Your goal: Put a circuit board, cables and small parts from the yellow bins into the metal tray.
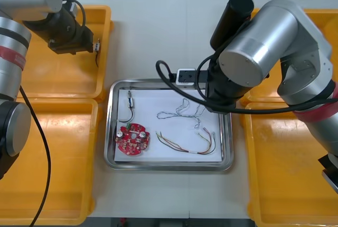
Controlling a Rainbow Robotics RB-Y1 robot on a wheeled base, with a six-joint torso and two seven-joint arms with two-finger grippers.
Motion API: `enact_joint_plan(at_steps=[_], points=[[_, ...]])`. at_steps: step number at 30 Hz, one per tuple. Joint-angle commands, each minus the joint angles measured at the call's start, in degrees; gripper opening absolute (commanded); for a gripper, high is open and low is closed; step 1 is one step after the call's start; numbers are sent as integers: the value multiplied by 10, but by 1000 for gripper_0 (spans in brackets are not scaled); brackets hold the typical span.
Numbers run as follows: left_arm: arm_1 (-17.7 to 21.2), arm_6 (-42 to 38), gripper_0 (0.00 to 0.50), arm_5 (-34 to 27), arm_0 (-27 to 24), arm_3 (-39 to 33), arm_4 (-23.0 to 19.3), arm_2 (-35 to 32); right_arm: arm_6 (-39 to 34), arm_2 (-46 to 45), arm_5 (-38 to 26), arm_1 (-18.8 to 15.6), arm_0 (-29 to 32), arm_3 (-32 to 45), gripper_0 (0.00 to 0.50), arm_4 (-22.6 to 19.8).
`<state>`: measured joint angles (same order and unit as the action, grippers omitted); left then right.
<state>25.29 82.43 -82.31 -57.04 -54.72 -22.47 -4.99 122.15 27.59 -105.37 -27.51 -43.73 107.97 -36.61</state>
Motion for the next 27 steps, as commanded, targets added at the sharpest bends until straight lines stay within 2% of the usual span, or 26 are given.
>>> enact_joint_plan(at_steps=[1, 9, 14, 20, 27], points=[[20, 48, 500, -40, -31, -11, -15, -28, -40, -58, -39, 4, -18, 33, 500, -13], [21, 50, 498, -95, -27, -37, -39, -42, -144, -125, -46, -9, -14, 53, 500, -31], [21, 42, 496, -124, -18, -71, -41, -47, -215, -171, -46, -34, 8, 70, 500, -65], [20, 38, 493, -124, -6, -89, -46, -49, -300, -215, -46, -65, 51, 108, 500, -71], [19, 39, 488, -108, 8, -101, -44, -50, -394, -275, -46, -90, 96, 113, 500, -78]])
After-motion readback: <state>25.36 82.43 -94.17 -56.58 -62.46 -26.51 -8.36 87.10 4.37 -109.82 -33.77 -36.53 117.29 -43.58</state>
